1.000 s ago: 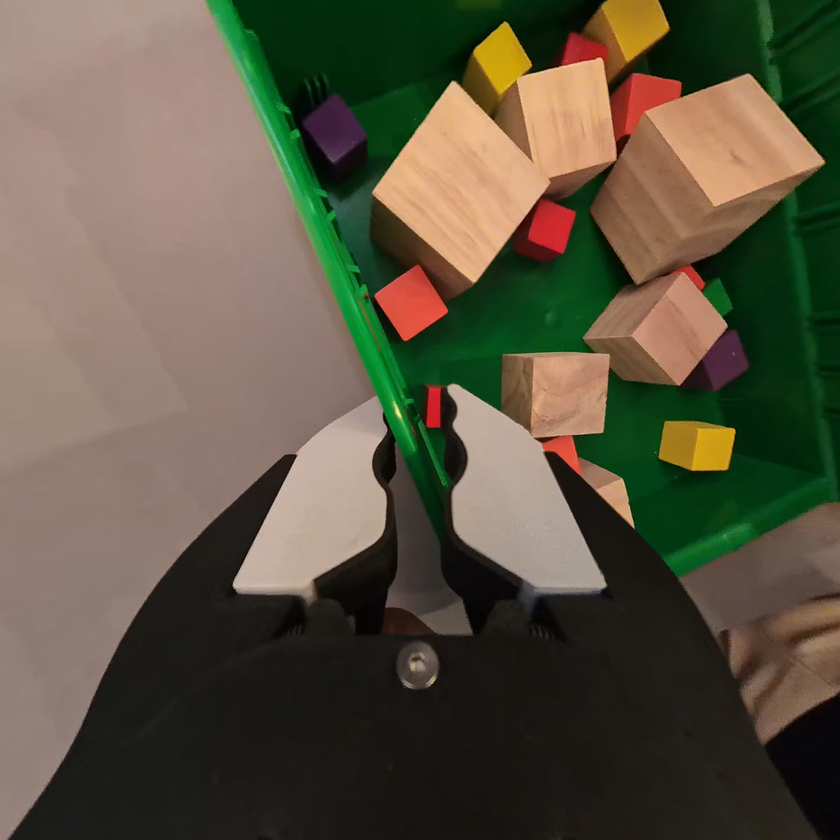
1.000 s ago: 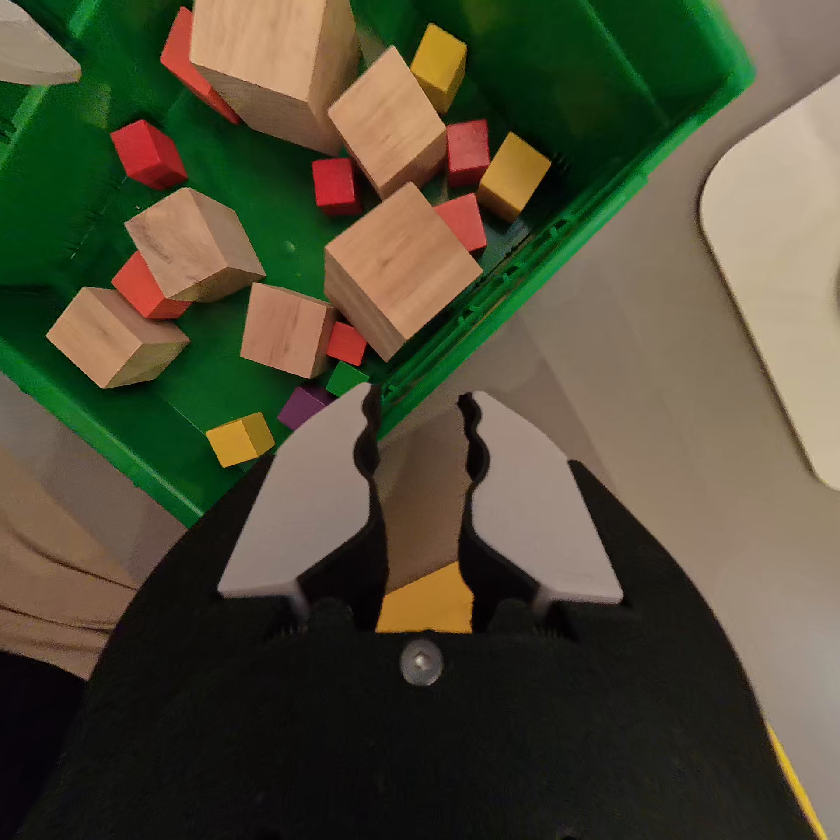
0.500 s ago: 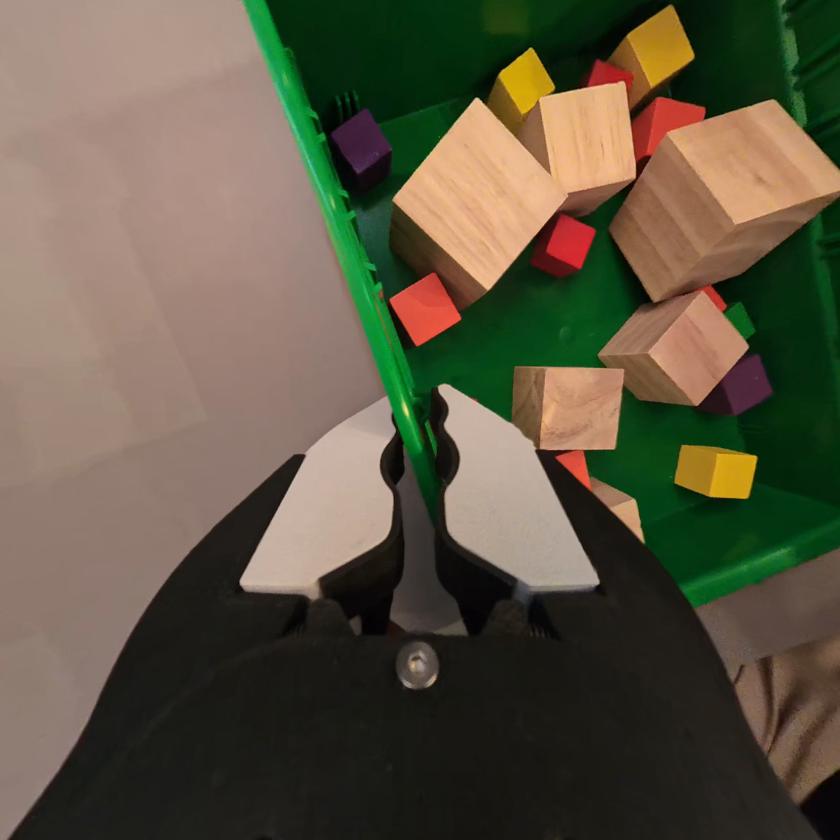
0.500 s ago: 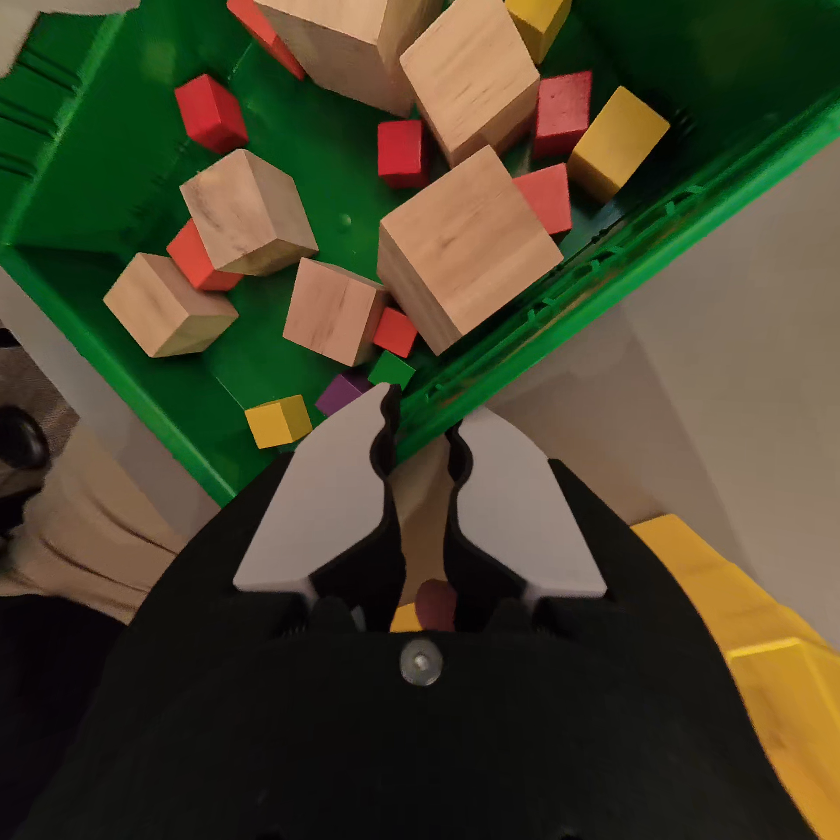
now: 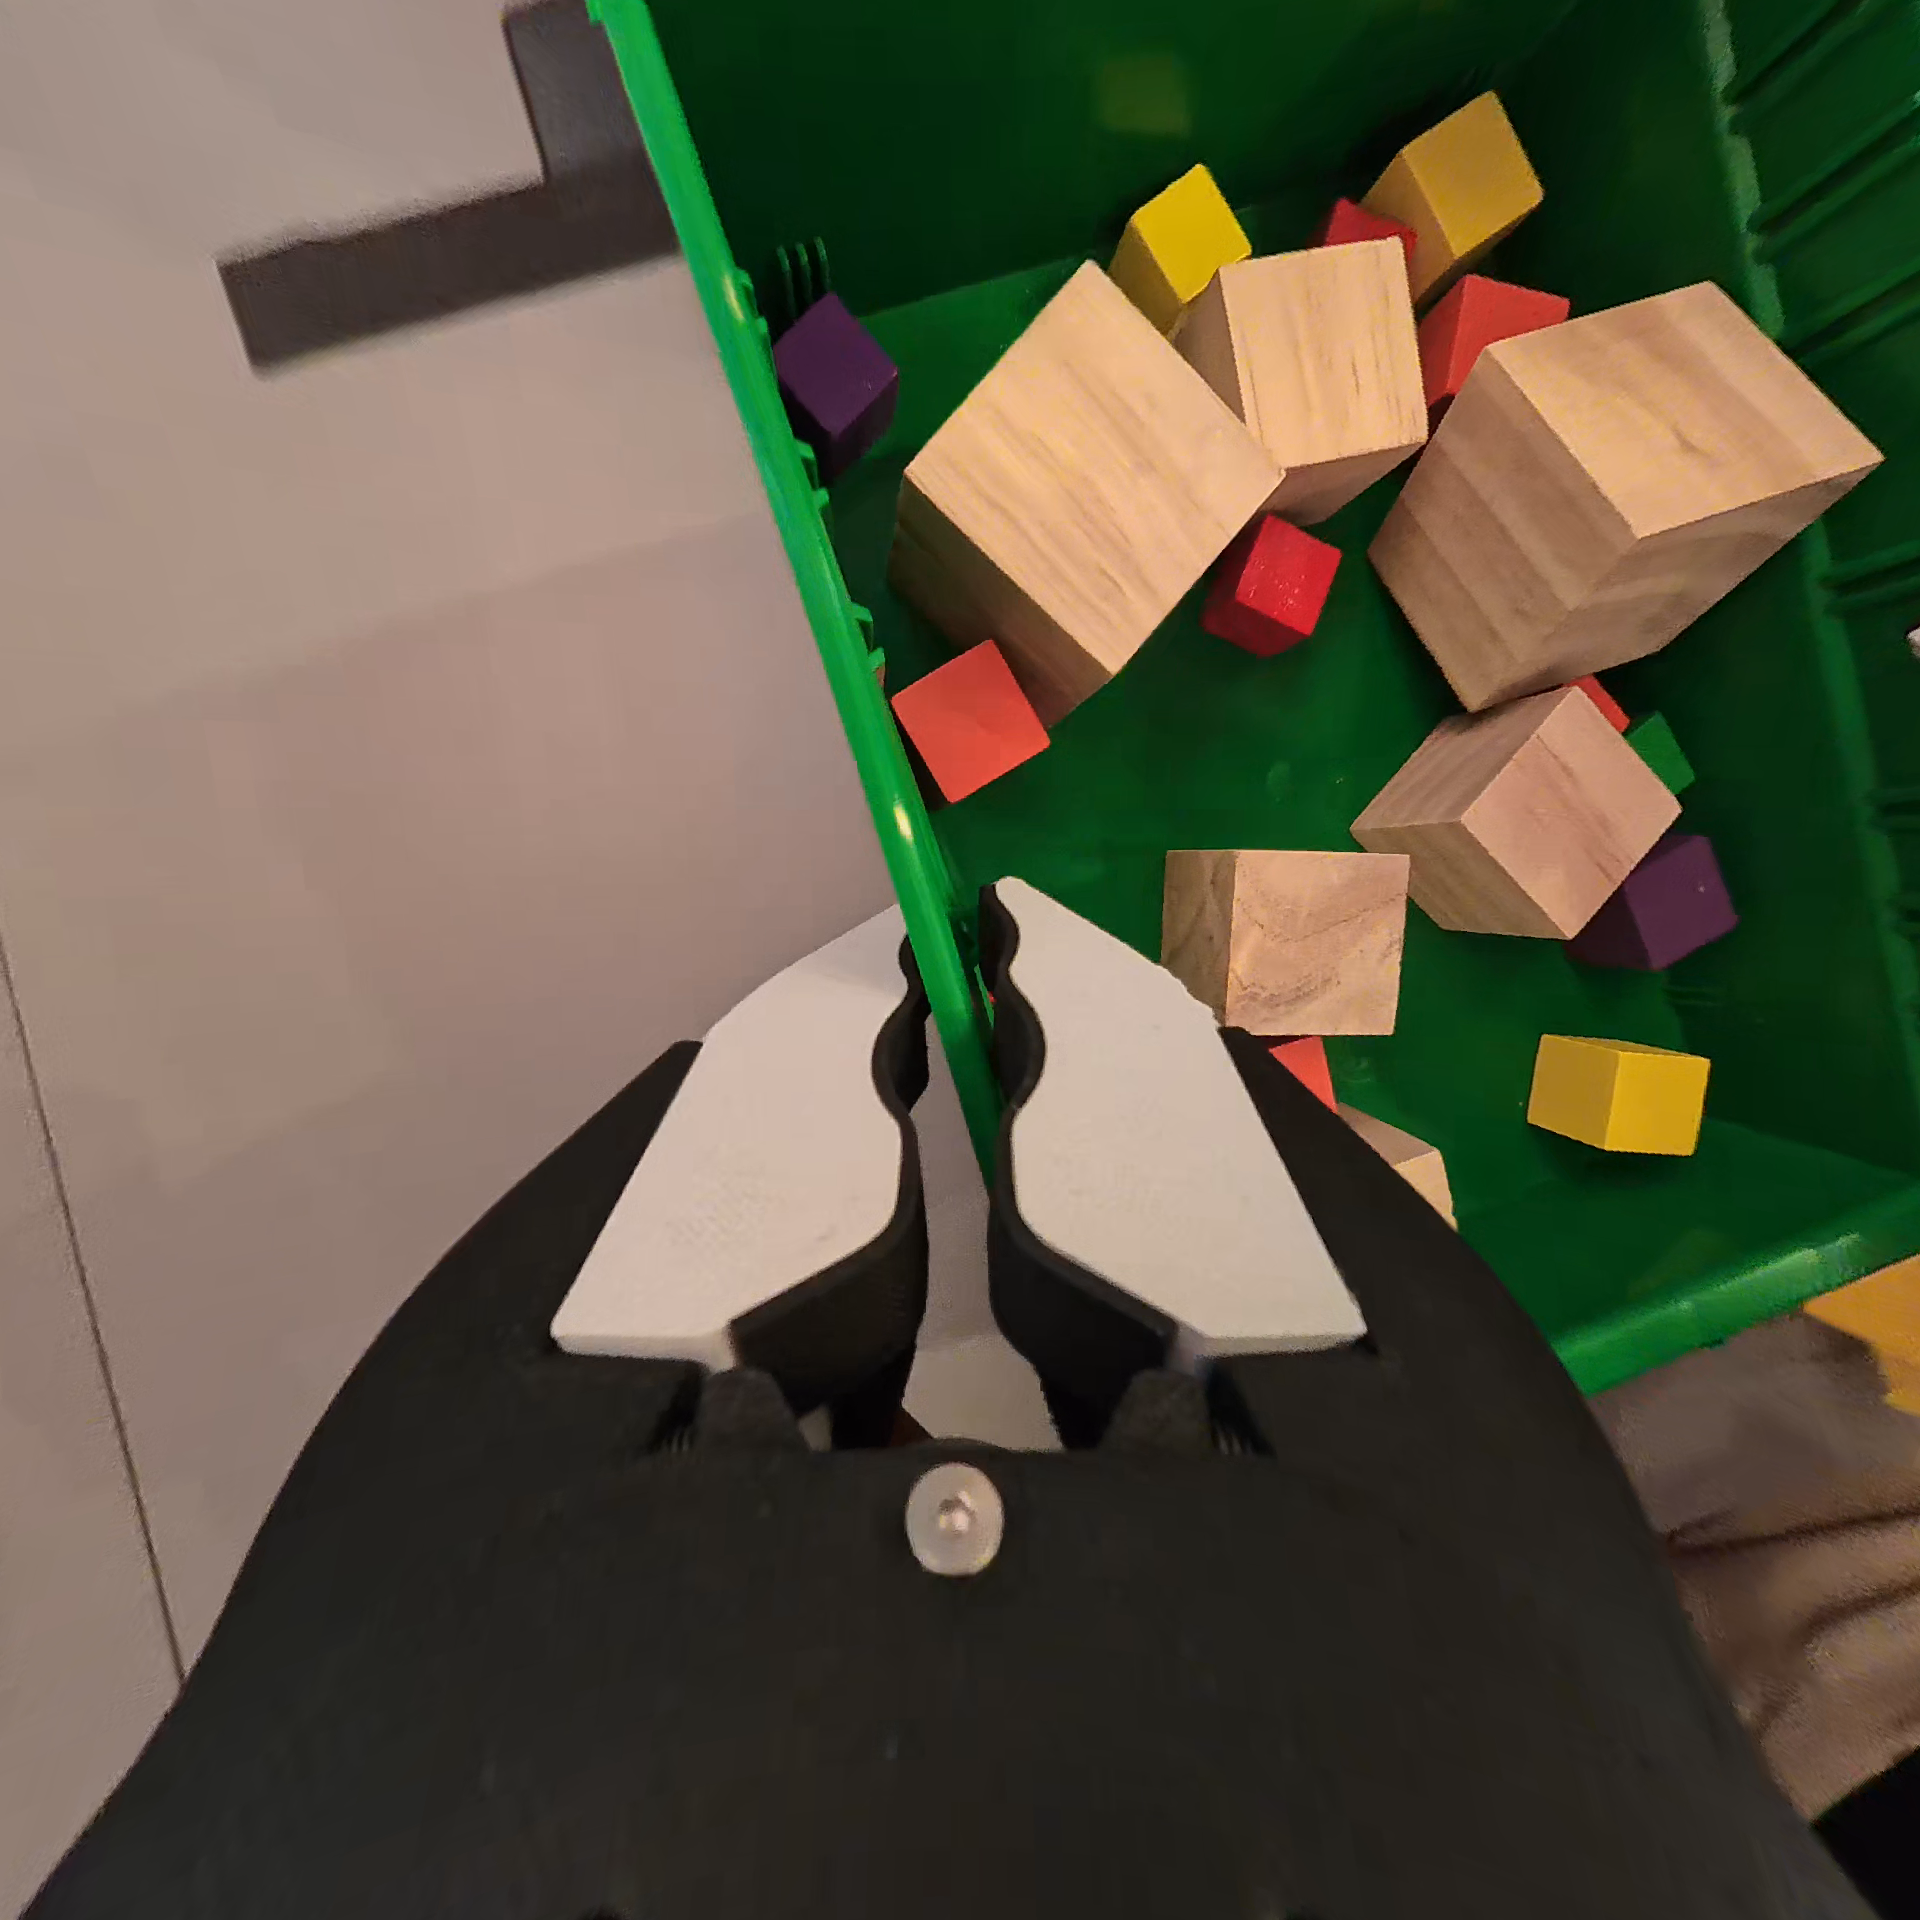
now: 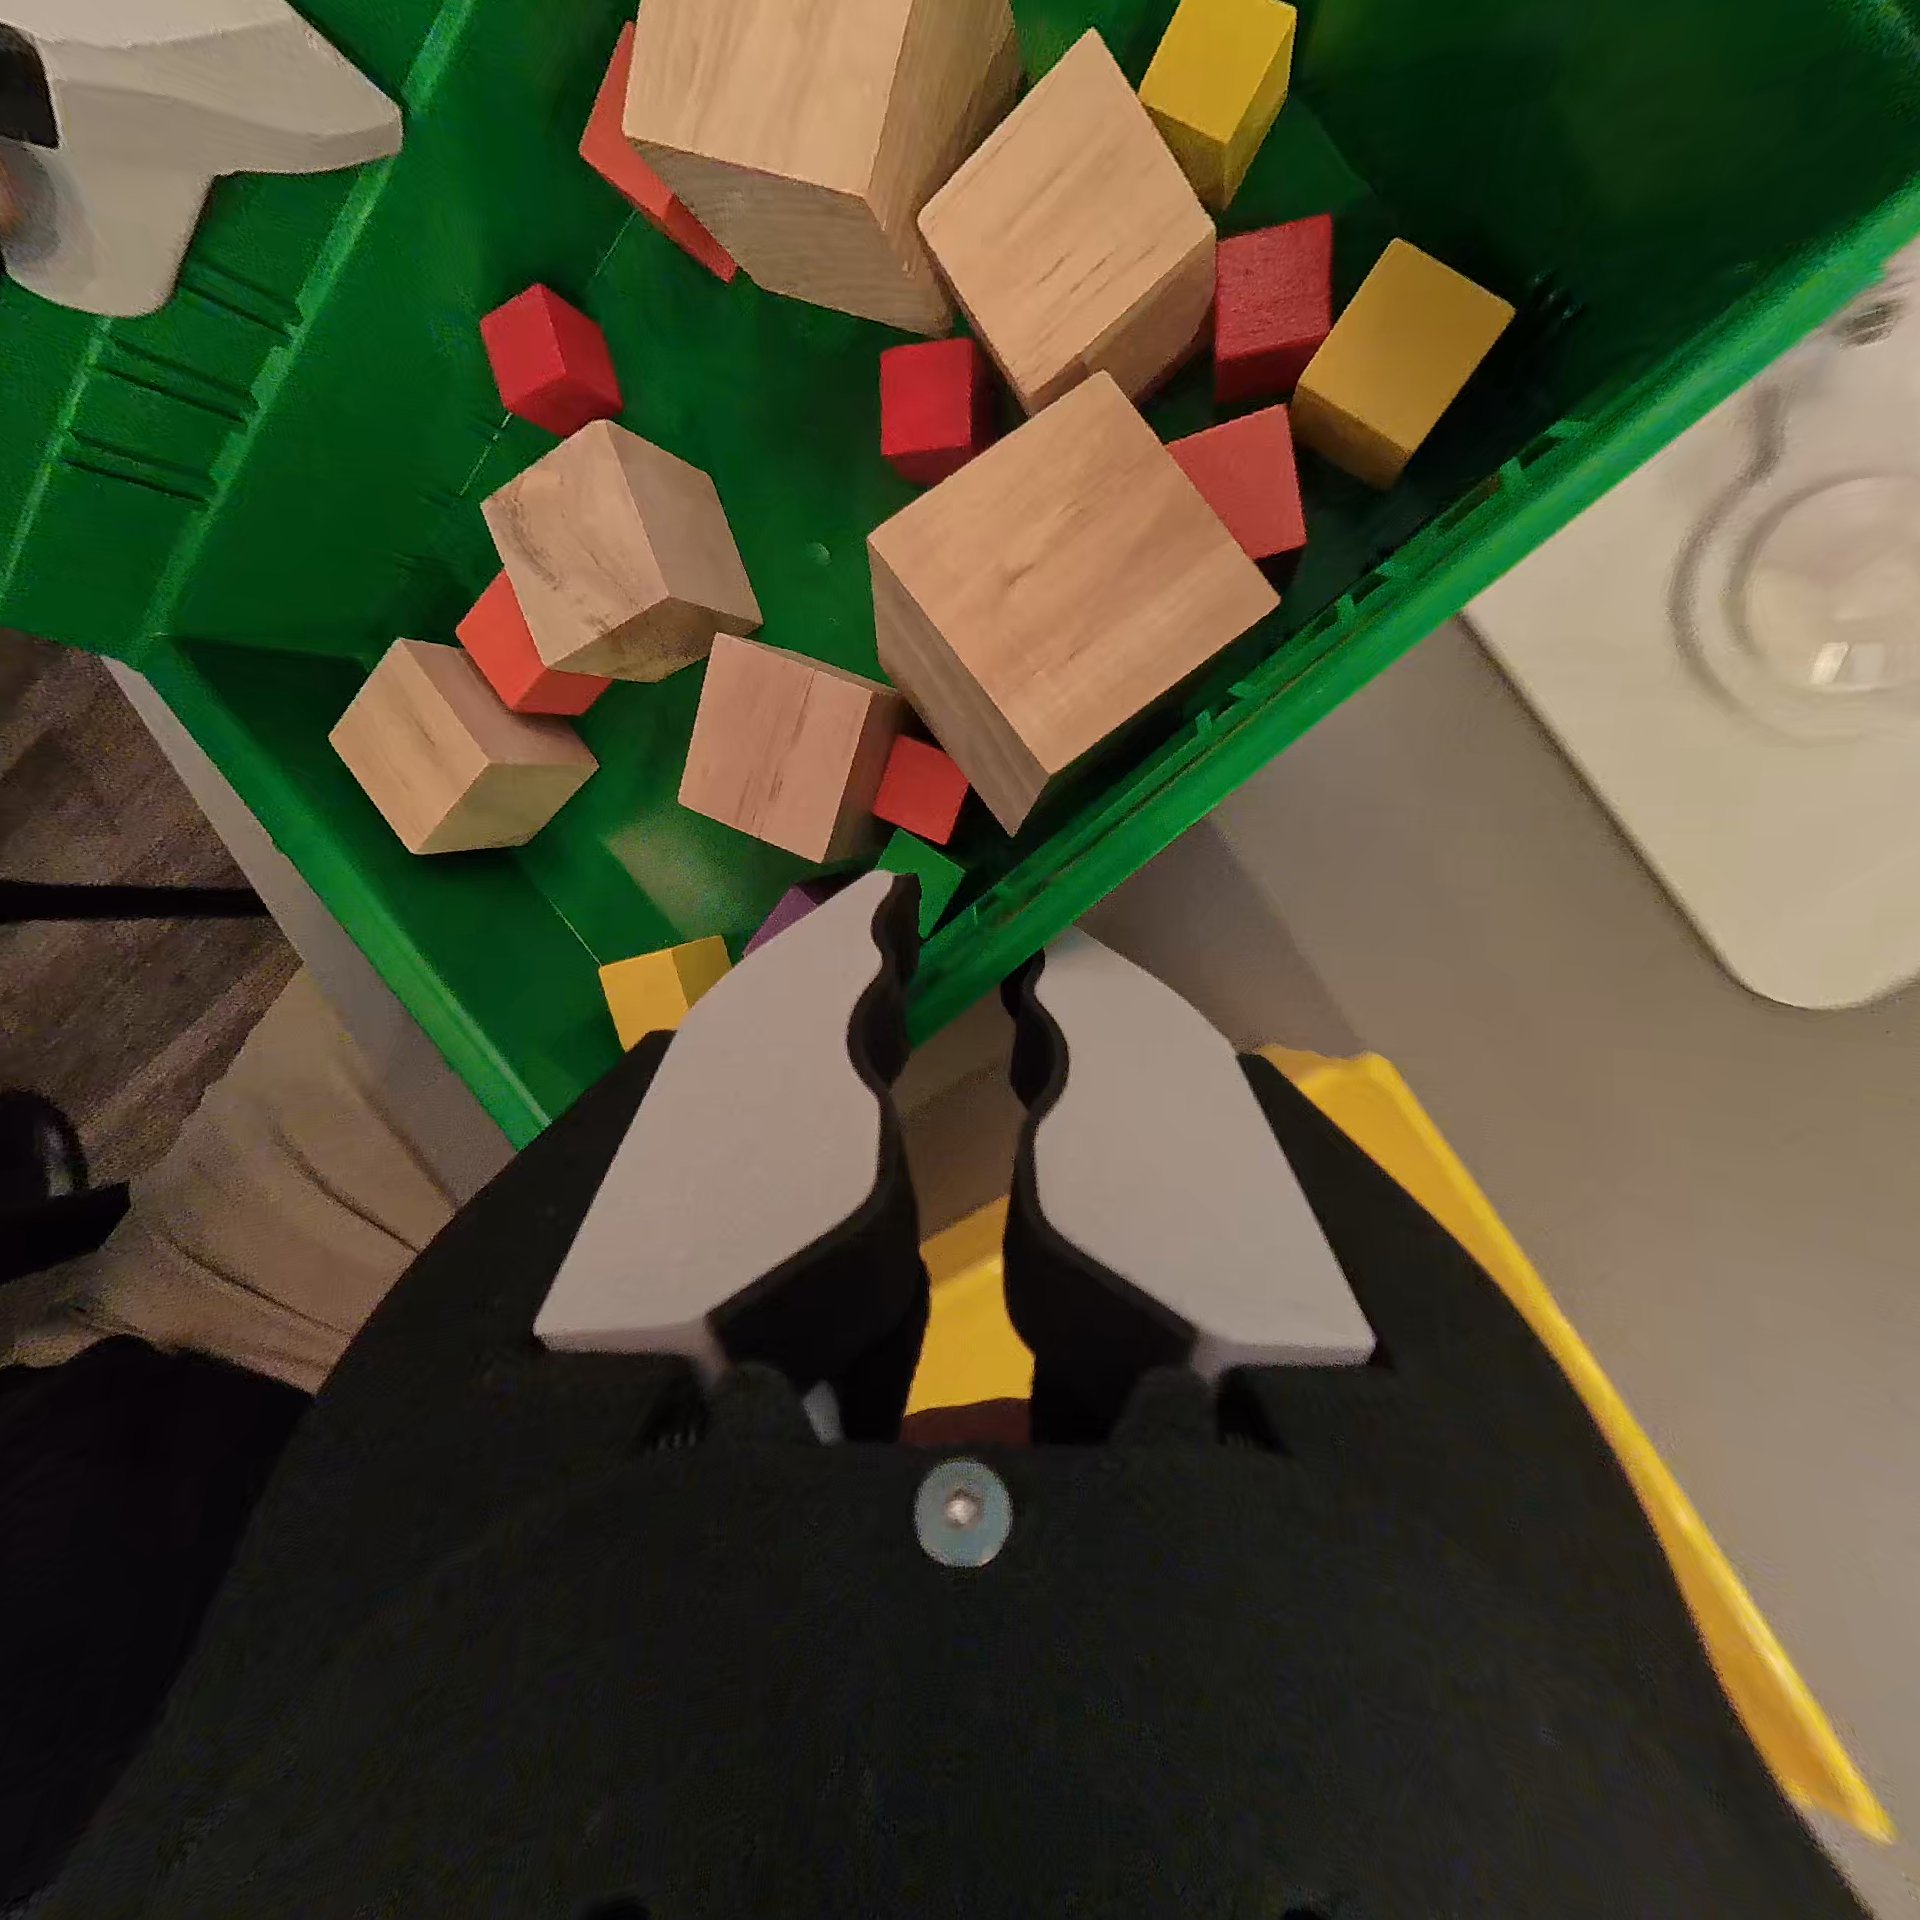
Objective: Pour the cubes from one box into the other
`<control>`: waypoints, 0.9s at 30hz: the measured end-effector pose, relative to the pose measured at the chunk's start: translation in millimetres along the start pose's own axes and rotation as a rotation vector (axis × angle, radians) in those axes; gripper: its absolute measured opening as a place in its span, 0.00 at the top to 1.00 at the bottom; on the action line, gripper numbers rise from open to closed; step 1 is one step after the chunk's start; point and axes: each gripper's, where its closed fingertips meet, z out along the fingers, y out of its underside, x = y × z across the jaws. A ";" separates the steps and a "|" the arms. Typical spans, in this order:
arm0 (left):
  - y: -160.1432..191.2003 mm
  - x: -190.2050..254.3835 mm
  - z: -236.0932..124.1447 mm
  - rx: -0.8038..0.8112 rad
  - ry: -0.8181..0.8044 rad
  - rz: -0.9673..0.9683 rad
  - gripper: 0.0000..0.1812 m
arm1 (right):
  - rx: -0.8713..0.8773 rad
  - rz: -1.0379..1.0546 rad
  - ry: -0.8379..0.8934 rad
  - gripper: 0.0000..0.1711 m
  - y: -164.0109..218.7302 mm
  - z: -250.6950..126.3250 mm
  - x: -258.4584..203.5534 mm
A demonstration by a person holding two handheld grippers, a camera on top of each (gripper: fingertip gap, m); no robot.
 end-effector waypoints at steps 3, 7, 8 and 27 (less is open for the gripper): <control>-42.4 22.1 -12.2 0.060 0.002 0.031 0.97 | 0.054 0.013 0.039 0.94 -4.3 -40.1 21.4; -95.2 65.4 -15.4 0.152 0.008 0.080 0.97 | 0.110 0.039 0.135 0.94 5.2 -89.2 59.8; -106.1 78.2 -13.8 0.168 0.005 0.095 0.97 | 0.118 0.050 0.156 0.94 10.2 -99.7 70.0; -178.0 222.0 59.7 0.388 0.128 0.187 0.95 | 0.286 0.196 0.355 0.96 100.9 -156.9 187.5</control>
